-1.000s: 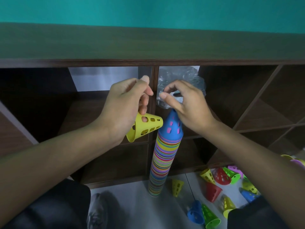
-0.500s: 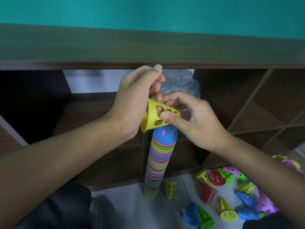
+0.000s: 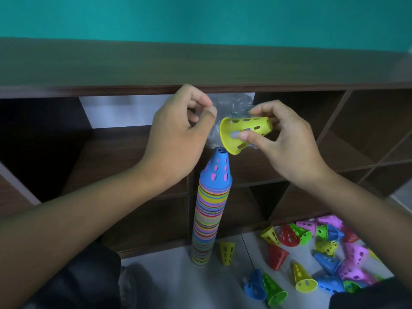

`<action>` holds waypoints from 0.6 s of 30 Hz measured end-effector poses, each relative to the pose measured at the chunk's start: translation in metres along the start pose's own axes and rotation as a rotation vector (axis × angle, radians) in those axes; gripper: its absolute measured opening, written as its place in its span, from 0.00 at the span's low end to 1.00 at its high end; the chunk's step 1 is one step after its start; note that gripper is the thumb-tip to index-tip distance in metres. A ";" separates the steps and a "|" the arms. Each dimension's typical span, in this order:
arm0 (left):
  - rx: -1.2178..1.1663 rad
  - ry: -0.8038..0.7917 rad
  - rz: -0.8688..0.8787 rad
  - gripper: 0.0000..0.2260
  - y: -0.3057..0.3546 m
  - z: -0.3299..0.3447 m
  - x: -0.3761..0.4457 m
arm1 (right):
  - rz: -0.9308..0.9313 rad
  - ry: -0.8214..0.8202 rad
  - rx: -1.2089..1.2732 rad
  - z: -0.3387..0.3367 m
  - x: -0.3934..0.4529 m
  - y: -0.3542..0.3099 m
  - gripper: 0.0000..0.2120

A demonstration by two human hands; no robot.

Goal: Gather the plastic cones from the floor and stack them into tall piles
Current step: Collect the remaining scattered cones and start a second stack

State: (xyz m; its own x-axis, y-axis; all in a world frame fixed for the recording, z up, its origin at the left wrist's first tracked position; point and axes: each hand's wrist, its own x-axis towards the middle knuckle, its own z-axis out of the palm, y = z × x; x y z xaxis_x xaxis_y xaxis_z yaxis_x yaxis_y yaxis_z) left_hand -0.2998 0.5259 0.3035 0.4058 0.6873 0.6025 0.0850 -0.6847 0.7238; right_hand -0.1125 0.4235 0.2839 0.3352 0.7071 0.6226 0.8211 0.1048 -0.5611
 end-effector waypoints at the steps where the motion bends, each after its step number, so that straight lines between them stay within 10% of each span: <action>1: 0.016 -0.005 0.010 0.02 0.000 -0.002 -0.001 | 0.011 -0.013 0.008 0.002 0.000 0.000 0.21; 18: 0.159 -0.514 0.285 0.05 0.006 0.016 -0.064 | 0.144 -0.290 -0.047 -0.010 -0.038 0.041 0.15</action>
State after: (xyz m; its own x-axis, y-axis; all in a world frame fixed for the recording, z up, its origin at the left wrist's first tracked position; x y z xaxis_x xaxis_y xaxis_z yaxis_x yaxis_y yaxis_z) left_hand -0.3108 0.4739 0.2637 0.8163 0.2938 0.4973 0.0270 -0.8794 0.4753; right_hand -0.0873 0.3943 0.2432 0.3094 0.8826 0.3539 0.7977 -0.0383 -0.6018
